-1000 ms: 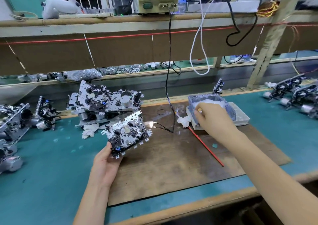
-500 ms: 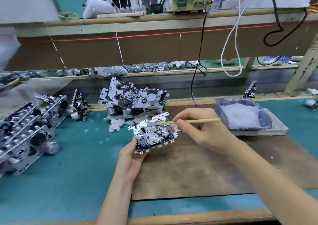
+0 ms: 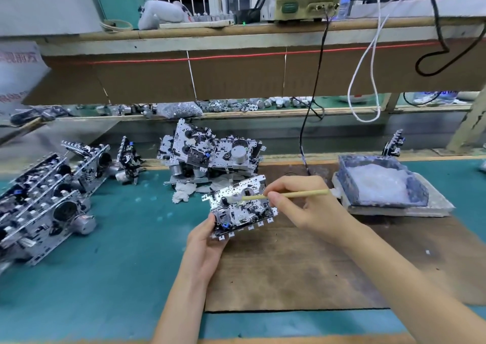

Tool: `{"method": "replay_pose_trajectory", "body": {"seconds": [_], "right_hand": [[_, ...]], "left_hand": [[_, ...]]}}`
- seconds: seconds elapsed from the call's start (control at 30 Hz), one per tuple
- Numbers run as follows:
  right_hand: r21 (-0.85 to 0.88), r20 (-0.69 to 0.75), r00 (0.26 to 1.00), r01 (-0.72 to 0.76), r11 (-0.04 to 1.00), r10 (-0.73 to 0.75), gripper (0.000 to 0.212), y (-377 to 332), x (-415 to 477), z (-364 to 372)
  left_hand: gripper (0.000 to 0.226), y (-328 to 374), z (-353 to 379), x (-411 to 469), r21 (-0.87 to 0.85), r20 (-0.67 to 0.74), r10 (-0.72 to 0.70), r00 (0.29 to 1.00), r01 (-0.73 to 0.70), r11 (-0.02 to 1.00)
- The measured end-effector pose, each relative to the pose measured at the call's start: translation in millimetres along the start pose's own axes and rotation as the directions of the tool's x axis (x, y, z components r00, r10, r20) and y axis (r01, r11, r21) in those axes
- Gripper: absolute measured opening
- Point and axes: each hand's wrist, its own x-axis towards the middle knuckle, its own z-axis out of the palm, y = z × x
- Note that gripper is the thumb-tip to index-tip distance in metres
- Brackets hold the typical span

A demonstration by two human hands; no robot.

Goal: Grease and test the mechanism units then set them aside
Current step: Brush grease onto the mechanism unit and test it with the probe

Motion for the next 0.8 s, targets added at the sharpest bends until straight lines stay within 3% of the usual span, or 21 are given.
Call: {"method": "replay_pose_trajectory", "body": {"seconds": [0.2,0.8], "right_hand": [[-0.025,-0.006,1.0,0.001,1.0,-0.001,0.011,-2.3,-1.0,-1.0],[0.006,-0.009,1.0,-0.001,1.0,0.001,0.012,2.3,-0.5,0.8]], "left_hand": [[0.041,1.6,2.7,-1.5,0.003,0.01,-0.011,1.0,0.011,1.0],[0.025,-0.3,1.3,0.2,-0.004,-0.009,-0.03,1.0,0.03,1.0]]}}
